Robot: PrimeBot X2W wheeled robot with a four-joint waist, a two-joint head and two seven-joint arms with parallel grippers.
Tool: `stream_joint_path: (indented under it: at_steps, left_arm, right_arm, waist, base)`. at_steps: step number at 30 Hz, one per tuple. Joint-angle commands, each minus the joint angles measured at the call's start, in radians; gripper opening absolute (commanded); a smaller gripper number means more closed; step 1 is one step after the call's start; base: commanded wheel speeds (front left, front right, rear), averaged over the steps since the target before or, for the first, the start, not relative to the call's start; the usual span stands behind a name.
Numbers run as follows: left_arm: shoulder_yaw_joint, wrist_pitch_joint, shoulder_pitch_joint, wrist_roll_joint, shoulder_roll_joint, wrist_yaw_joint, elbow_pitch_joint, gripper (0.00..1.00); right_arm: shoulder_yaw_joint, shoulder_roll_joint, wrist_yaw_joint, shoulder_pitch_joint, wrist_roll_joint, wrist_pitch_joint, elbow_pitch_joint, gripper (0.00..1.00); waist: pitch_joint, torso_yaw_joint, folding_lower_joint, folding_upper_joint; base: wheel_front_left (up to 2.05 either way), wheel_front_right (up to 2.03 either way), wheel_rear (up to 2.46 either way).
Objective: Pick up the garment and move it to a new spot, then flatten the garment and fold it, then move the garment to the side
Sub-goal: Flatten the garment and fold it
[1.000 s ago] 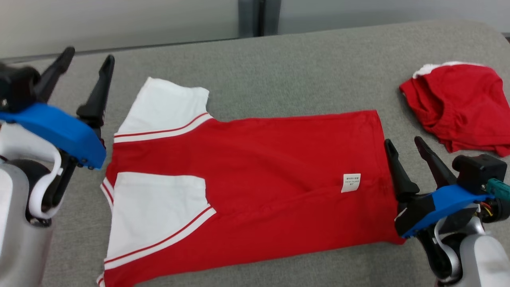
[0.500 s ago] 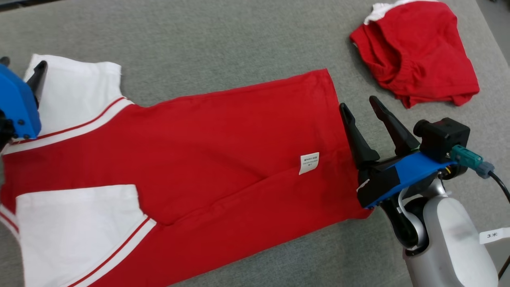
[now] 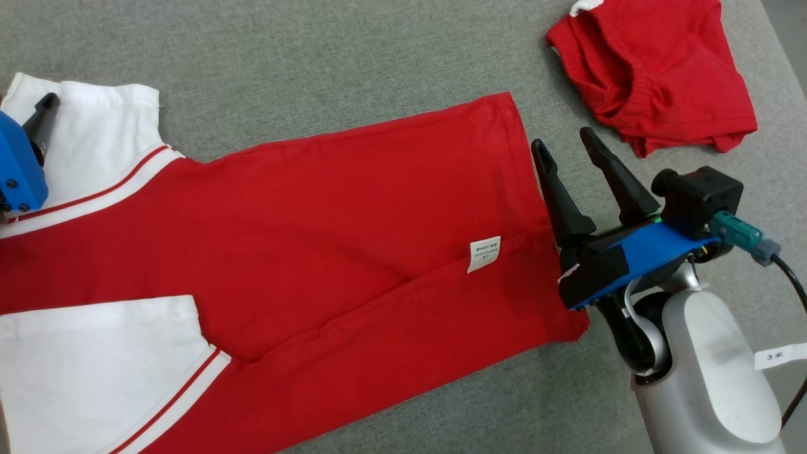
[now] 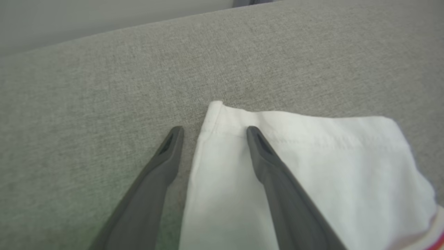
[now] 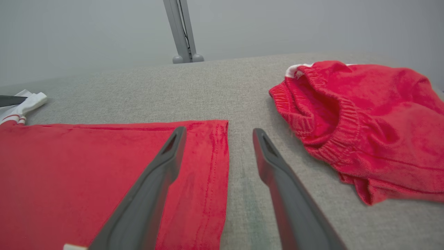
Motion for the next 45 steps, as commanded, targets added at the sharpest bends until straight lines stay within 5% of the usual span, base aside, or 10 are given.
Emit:
stream_joint_path:
  at_steps: [1, 3, 4, 19, 35, 36, 38, 40, 41, 45]
  left_arm:
    - [-0.039, 0.037, 0.043, -0.008, -0.015, -0.01, 0.019, 0.55]
    - [-0.052, 0.043, 0.042, -0.013, -0.01, -0.011, 0.013, 0.11]
    - [-0.057, 0.039, 0.04, -0.016, -0.008, -0.011, 0.008, 0.0]
    - [-0.121, -0.133, -0.009, -0.08, 0.048, -0.011, -0.15, 0.0]
    - [-0.288, -0.328, -0.01, -0.104, 0.052, -0.011, -0.297, 0.0]
    - [-0.296, -0.338, -0.012, -0.103, 0.052, -0.011, -0.299, 0.0]
    - [-0.308, -0.355, -0.014, -0.104, 0.054, -0.011, -0.299, 0.0]
    - [-0.319, -0.372, -0.015, -0.105, 0.057, -0.011, -0.299, 0.0]
    - [-0.322, -0.381, -0.015, -0.105, 0.058, -0.011, -0.298, 0.0]
    - [-0.332, -0.421, 0.0, -0.11, 0.066, -0.011, -0.298, 0.0]
  right_arm:
    - [0.0, -0.001, 0.0, -0.024, -0.008, -0.001, 0.001, 1.0]
    - [0.002, -0.001, 0.0, -0.038, -0.016, 0.002, 0.001, 1.0]
    - [0.003, -0.001, 0.0, -0.046, -0.021, 0.006, 0.001, 1.0]
    - [-0.05, -0.002, 0.0, -0.192, -0.136, 0.107, 0.083, 1.0]
    - [-0.192, -0.016, 0.0, -0.338, -0.249, 0.384, 0.447, 1.0]
    - [-0.195, -0.015, 0.0, -0.339, -0.254, 0.397, 0.462, 0.98]
    - [-0.203, -0.014, 0.0, -0.339, -0.251, 0.406, 0.478, 0.47]
    - [-0.208, -0.012, 0.0, -0.337, -0.249, 0.399, 0.483, 0.27]
    - [-0.212, -0.012, 0.0, -0.337, -0.247, 0.388, 0.481, 0.01]
    - [-0.217, -0.009, 0.0, -0.347, -0.245, 0.311, 0.463, 0.0]
  waist:
    - [0.004, 0.005, 0.0, 0.0]
    - [0.007, 0.01, 0.0, 0.0]
    - [0.008, 0.014, 0.0, 0.0]
    - [-0.024, 0.116, 0.0, 0.0]
    - [-0.061, 0.22, 0.0, 0.0]
    - [-0.063, 0.224, 0.0, 0.0]
    - [-0.067, 0.229, 0.0, 0.0]
    - [-0.073, 0.232, 0.0, 0.0]
    - [-0.077, 0.234, 0.0, 0.0]
    - [-0.1, 0.238, 0.0, 0.0]
  base:
    - [0.0, 0.0, 0.0]
    - [0.0, 0.0, 0.0]
    - [0.0, 0.0, 0.0]
    - [0.0, 0.0, 0.0]
    - [0.0, 0.0, 0.0]
    - [0.0, 0.0, 0.0]
    - [0.0, 0.0, 0.0]
    - [0.0, 0.0, 0.0]
    - [0.0, 0.0, 0.0]
    - [0.0, 0.0, 0.0]
